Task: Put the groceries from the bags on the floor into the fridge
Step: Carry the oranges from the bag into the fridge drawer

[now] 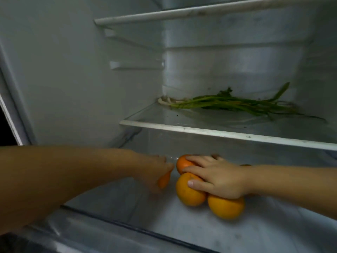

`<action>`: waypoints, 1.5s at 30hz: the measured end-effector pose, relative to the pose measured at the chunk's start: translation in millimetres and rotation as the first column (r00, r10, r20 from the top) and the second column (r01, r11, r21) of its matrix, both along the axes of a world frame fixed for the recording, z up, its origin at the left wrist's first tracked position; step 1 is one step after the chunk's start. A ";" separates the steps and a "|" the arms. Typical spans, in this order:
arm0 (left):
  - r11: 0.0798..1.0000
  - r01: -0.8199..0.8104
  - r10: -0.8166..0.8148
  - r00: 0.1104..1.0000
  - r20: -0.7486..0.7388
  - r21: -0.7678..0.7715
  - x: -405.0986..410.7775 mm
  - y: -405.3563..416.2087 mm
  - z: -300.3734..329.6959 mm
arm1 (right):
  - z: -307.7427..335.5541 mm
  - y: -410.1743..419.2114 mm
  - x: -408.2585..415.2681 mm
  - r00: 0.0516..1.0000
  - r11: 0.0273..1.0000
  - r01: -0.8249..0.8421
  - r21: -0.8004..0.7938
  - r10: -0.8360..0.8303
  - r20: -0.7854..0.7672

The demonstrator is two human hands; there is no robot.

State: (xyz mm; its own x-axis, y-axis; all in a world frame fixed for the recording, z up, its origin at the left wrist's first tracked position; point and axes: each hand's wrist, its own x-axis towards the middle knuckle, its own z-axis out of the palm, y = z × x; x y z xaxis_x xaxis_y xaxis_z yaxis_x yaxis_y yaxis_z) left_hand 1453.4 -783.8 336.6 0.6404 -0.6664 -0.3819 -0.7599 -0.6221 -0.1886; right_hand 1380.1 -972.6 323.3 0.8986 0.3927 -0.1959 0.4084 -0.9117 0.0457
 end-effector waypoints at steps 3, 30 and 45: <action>0.999 0.032 -0.032 0.999 0.040 0.003 -2.1 0.2 -5.5 | -1.9 -0.5 1.8 1.000 1.000 -0.001 0.027 0.001 0.004; 0.916 0.088 0.063 0.932 0.357 -0.391 -187.1 58.6 81.9 | 88.3 69.0 -229.4 0.875 0.896 0.384 0.221 -0.430 0.221; 0.609 0.298 0.257 0.803 0.538 -0.735 -146.9 40.0 23.8 | 43.6 36.7 -177.5 0.494 0.813 0.452 0.367 -0.571 0.656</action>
State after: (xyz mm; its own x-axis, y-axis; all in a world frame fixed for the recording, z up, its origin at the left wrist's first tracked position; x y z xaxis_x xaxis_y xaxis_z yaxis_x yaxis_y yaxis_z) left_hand 1306.5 -743.7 360.4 0.5131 -0.5278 0.6768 -0.6979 -0.7156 -0.0290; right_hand 1202.6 -935.9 367.0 0.7669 -0.2161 0.6042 -0.2445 -0.9690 -0.0363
